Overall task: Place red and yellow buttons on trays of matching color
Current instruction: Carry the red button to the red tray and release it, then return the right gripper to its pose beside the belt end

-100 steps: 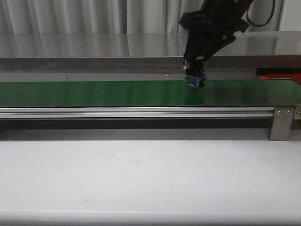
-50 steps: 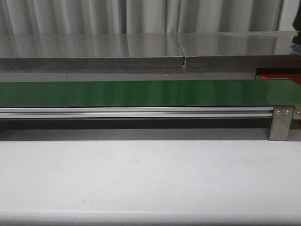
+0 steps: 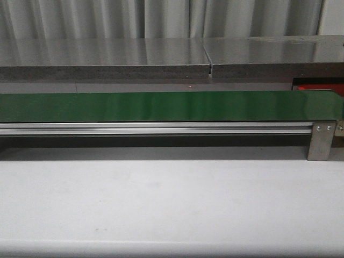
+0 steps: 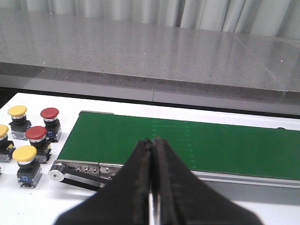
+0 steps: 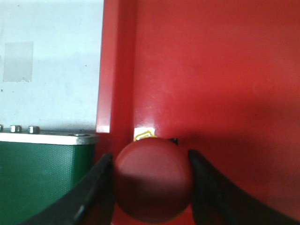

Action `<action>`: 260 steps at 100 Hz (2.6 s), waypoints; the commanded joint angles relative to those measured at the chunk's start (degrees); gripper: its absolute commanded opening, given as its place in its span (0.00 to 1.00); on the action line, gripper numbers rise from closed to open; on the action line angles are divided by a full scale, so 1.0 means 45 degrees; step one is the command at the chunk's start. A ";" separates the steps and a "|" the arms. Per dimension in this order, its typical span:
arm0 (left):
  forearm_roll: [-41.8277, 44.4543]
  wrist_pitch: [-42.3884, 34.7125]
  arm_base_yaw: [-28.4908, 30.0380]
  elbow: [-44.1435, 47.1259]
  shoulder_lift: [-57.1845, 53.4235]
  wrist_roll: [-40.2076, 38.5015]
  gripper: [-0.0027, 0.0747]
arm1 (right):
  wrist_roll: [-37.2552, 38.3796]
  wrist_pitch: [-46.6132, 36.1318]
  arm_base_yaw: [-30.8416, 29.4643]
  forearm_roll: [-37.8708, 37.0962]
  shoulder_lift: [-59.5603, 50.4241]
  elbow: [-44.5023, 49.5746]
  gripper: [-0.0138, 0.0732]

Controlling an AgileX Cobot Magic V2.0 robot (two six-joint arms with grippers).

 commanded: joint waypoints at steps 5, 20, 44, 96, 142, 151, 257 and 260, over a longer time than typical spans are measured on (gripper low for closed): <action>-0.0159 -0.0970 -0.0083 -0.0318 0.0097 0.0000 0.01 | -0.0024 -0.0519 -0.0044 0.0278 -0.0453 -0.0373 0.35; -0.0159 -0.0970 -0.0083 -0.0318 0.0097 0.0000 0.01 | -0.0008 -0.0478 -0.0044 0.0278 -0.0324 -0.0373 0.35; -0.0159 -0.0970 -0.0083 -0.0318 0.0097 0.0000 0.01 | -0.0008 -0.0333 -0.0044 0.0278 -0.0324 -0.0373 0.62; -0.0159 -0.0970 -0.0083 -0.0318 0.0097 0.0000 0.01 | -0.0008 -0.0221 -0.0043 0.0317 -0.2478 -0.0377 0.70; -0.0159 -0.0970 -0.0083 -0.0318 0.0097 0.0000 0.01 | -0.0365 -0.1444 0.1440 0.0625 -0.7552 0.2768 0.70; -0.0159 -0.0970 -0.0083 -0.0318 0.0097 0.0000 0.01 | -0.0545 -0.2128 0.1713 0.0625 -0.8852 0.4440 0.70; -0.0159 -0.0970 -0.0083 -0.0318 0.0097 0.0000 0.01 | -0.0879 -0.4184 0.1882 0.0720 -1.9721 1.6126 0.02; -0.0159 -0.0970 -0.0083 -0.0318 0.0097 0.0000 0.01 | -0.0879 -0.4184 0.1882 0.0720 -1.9721 1.6126 0.02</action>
